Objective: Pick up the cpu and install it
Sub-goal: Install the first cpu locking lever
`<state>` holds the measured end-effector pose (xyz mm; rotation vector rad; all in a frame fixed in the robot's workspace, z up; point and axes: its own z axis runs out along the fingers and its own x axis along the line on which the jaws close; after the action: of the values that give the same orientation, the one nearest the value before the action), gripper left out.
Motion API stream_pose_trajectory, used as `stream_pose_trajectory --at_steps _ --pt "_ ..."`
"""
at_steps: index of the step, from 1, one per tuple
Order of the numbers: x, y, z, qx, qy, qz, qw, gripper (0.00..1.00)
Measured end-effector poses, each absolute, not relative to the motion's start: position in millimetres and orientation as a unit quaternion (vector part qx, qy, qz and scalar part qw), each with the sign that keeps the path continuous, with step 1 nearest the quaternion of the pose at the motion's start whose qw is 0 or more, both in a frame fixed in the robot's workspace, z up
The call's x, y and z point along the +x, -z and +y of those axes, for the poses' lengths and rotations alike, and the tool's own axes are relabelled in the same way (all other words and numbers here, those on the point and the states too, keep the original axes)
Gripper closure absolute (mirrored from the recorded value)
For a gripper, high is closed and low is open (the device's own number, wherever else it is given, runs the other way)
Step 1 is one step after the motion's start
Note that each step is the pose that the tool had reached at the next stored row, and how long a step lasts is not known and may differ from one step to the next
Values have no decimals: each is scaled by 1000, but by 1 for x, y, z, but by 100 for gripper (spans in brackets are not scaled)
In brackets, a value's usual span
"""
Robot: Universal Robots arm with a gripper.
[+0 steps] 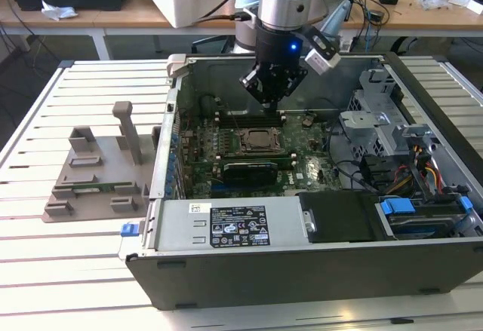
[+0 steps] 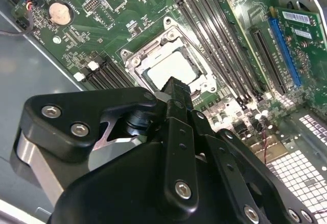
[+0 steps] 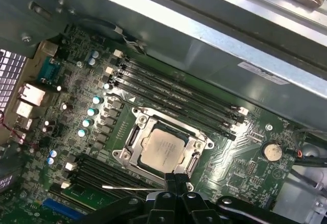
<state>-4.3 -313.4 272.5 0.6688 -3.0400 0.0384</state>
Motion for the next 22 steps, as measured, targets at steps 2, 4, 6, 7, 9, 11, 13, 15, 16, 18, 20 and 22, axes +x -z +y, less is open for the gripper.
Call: stream_pose_trajectory --at_steps 2,4,6,7,9,11,13,15,16,18,20,22 --pt "-4 -273 -313 224 -12 -974 14 89" --pt "-4 -273 -313 236 -13 -972 14 89" --pt "-4 -273 -313 243 -13 -970 14 89" --pt "-4 -273 -313 246 -13 -969 14 89" --pt "-4 -272 -313 248 -12 -969 14 89" --pt "-4 -273 -313 248 -12 -969 14 89" --pt "-4 -273 -313 231 -12 -973 14 89" --pt "-4 -273 -313 187 -11 -982 14 89" --pt "-4 -273 -313 176 -11 -984 14 89" --pt "-4 -273 -313 165 -5 -986 14 89" --pt "-4 -273 -313 153 13 -988 11 89" --pt "-4 -272 -313 141 15 -990 10 89"
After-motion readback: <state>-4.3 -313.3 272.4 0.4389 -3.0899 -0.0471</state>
